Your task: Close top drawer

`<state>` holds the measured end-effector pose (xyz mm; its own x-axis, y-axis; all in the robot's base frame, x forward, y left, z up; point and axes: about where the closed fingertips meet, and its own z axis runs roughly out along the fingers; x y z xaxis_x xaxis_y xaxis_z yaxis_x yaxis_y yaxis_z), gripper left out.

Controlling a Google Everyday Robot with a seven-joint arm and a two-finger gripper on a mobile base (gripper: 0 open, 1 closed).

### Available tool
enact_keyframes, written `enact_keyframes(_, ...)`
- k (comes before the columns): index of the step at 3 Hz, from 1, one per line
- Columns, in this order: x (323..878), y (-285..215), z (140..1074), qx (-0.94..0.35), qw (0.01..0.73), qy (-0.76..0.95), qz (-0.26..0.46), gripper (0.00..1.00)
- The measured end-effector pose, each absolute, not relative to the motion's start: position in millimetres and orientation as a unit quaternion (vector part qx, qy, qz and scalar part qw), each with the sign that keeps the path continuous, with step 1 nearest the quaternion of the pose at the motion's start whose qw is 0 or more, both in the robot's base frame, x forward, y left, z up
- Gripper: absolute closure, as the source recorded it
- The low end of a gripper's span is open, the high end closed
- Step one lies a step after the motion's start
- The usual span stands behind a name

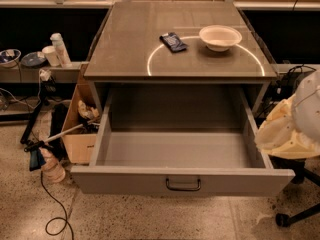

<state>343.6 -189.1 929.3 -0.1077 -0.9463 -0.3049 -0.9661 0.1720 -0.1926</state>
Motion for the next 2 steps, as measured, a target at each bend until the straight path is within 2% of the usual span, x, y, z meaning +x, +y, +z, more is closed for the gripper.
enact_keyframes(1,349.2,-185.9,882.9,-0.647,0.165,0.743,0.045,1.0)
enact_keyframes(2,347.3,-185.0,874.7,-0.644,0.165,0.746,0.044,1.0)
